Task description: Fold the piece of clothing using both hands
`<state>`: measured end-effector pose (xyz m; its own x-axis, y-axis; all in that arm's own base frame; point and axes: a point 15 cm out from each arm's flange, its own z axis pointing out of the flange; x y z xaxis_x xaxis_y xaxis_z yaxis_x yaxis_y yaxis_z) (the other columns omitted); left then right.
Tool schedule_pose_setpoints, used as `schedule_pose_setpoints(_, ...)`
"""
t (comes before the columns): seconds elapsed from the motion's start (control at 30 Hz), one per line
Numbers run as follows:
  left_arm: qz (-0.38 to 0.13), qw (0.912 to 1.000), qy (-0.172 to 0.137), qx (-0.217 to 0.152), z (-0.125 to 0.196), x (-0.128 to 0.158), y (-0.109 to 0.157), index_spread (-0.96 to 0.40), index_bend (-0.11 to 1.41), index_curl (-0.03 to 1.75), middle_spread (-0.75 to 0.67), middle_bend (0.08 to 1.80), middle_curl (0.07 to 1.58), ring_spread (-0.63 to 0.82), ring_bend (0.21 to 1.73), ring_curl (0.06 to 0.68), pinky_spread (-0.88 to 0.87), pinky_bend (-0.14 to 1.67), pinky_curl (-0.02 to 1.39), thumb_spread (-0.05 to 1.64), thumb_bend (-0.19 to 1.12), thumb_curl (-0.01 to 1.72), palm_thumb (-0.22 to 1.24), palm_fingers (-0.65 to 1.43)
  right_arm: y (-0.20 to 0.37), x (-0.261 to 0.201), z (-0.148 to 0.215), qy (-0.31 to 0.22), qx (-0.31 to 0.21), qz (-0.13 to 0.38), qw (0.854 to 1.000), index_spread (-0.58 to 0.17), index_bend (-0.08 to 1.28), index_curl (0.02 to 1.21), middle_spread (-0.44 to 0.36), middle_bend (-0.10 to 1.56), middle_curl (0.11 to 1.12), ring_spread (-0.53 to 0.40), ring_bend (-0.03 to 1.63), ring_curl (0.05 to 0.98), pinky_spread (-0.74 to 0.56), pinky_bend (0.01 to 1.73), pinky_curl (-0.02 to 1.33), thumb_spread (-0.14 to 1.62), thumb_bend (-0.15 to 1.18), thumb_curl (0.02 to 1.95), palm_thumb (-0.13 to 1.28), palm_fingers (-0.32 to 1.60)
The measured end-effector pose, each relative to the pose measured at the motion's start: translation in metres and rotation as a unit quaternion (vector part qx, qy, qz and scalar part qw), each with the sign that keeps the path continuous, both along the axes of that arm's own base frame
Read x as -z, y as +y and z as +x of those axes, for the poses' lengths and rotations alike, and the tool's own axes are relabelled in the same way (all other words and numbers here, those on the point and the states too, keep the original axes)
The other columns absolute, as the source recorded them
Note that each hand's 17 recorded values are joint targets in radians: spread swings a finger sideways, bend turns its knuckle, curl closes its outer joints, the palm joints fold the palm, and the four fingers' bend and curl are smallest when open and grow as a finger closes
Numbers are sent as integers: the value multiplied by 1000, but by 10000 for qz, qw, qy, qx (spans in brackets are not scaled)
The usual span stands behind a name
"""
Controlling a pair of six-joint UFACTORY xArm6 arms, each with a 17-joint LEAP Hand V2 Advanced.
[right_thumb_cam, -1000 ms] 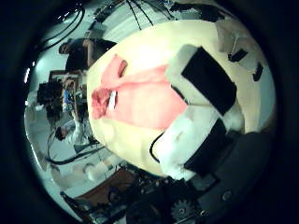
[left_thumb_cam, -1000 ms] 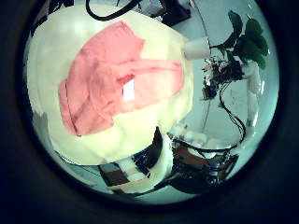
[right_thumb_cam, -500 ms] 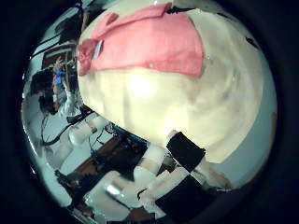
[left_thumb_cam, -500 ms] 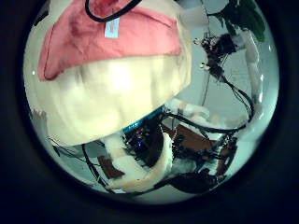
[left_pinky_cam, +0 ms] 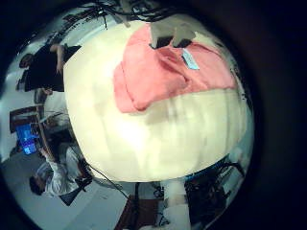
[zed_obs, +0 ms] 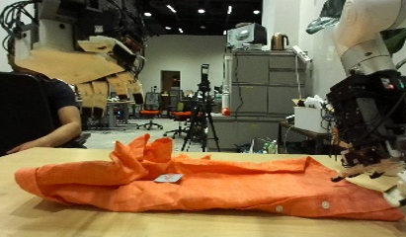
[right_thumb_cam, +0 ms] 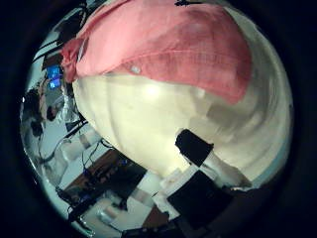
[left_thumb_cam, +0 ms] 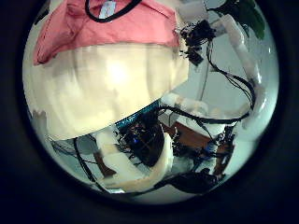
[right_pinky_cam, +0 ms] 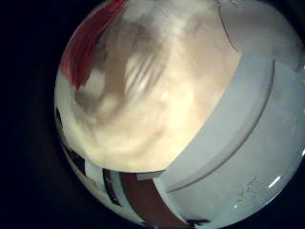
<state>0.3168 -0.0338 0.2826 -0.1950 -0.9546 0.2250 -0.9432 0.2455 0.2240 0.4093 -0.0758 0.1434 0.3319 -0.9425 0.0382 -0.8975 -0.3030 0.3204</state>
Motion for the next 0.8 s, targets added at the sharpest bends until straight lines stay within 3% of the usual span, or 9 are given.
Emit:
schedule_pose_setpoints(0.23, -107, 9999, -11, -50, -1, -3, -11, 143, 153, 272, 416, 192, 299, 589, 434, 211, 520, 304, 314, 1113, -19, 270, 141, -22, -3, 6, 1, 45, 7, -48, 10000, -303, 245, 415, -113, 339, 388, -98, 435, 259, 94, 162, 256, 966, -24, 316, 670, 522)
schedule_pose_setpoints(0.37, -90, 9999, -23, -56, -2, -5, -14, 147, 153, 270, 417, 193, 300, 590, 428, 210, 520, 302, 314, 1120, -17, 271, 156, -21, -6, 7, -2, 106, -21, -99, 9999, -330, 268, 427, -123, 391, 406, -199, 519, 273, 1, 180, 228, 939, -24, 326, 685, 681)
schedule_pose_setpoints(0.47, -82, 9999, -32, -63, -3, -7, -15, 149, 152, 269, 417, 195, 302, 590, 429, 212, 520, 300, 314, 1122, -19, 271, 159, -19, -9, 7, -3, 116, -31, -96, 9999, -357, 273, 426, -142, 430, 418, -264, 596, 282, -104, 219, 219, 930, -13, 338, 725, 905)
schedule_pose_setpoints(0.5, -81, 9999, -53, -64, -4, -10, -15, 150, 152, 268, 417, 194, 302, 590, 429, 212, 520, 299, 314, 1122, -19, 271, 159, -18, -10, 8, -4, 132, -60, -106, 9998, -379, 307, 447, -167, 479, 442, -316, 670, 311, -235, 285, 227, 921, -7, 351, 770, 1157)
schedule_pose_setpoints(0.6, -75, 9999, -114, -58, -7, -14, -15, 151, 152, 267, 415, 194, 303, 590, 427, 213, 520, 299, 314, 1129, -19, 269, 162, -18, -12, 9, -4, 127, -93, -126, 9998, -384, 379, 503, -185, 551, 482, -344, 720, 352, -400, 442, 276, 914, -9, 367, 816, 1311)
schedule_pose_setpoints(0.63, -78, 9999, -112, -59, -7, -14, -15, 151, 152, 267, 415, 193, 303, 589, 429, 213, 520, 298, 314, 1129, -17, 270, 167, -17, -13, 9, -5, 127, -88, -125, 9998, -379, 448, 536, -185, 651, 518, -337, 779, 381, -470, 515, 301, 911, -6, 378, 845, 1439)
schedule_pose_setpoints(0.8, -63, 9999, -93, -64, -8, -13, -18, 151, 152, 265, 406, 197, 307, 589, 426, 213, 520, 296, 315, 1136, -18, 269, 179, -16, -24, 9, -11, 144, -28, -79, 9999, -352, 636, 627, -161, 861, 597, -302, 946, 453, -549, 672, 368, 913, 10, 416, 947, 1465)
